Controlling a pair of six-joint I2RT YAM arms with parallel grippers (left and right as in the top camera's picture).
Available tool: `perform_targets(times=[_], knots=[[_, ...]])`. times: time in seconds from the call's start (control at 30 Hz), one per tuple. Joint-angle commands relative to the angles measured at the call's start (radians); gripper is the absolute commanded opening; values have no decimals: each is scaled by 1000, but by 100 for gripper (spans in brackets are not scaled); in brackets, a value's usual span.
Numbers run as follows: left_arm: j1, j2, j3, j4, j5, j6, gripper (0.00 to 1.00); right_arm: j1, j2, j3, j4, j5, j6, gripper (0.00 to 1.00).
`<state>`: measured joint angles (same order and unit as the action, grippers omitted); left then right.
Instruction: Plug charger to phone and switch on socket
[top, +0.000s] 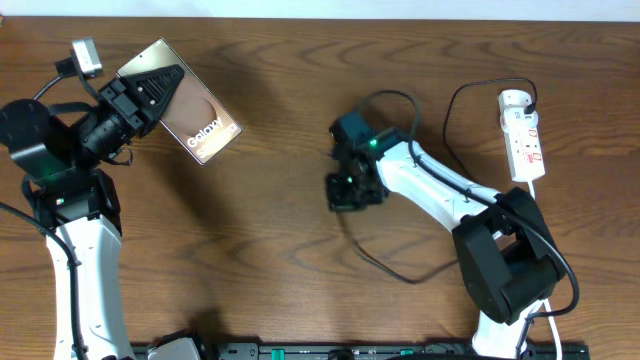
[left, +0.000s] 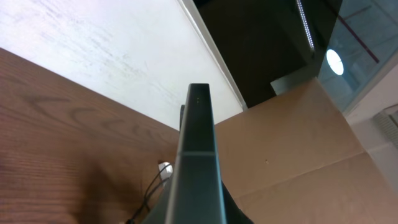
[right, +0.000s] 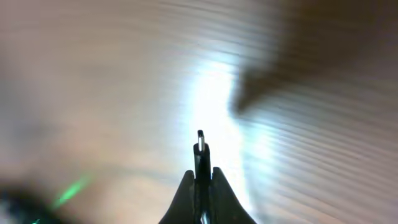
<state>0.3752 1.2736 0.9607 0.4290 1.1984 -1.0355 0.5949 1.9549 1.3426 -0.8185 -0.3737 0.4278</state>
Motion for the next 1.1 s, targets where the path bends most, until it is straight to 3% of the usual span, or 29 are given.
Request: perform_targets(times=[0.0,0.1,0.27,0.7,1.07], knots=[[2,-6,9,15,14,6,7,8,-40,68,58,-597,-305,1],[2,-6,9,15,18,6,7,9,-40,70,113,-927,-430,1],[2,-6,9,15,37,15,7,9,-40,70,146,-1190,-546,1],[0,-6,9,26,138,100,7,9,-40,70,302,-1189,-518,1],[-44,-6,9,26,131,103,7,9,-40,70,695,-1189,-209,1]])
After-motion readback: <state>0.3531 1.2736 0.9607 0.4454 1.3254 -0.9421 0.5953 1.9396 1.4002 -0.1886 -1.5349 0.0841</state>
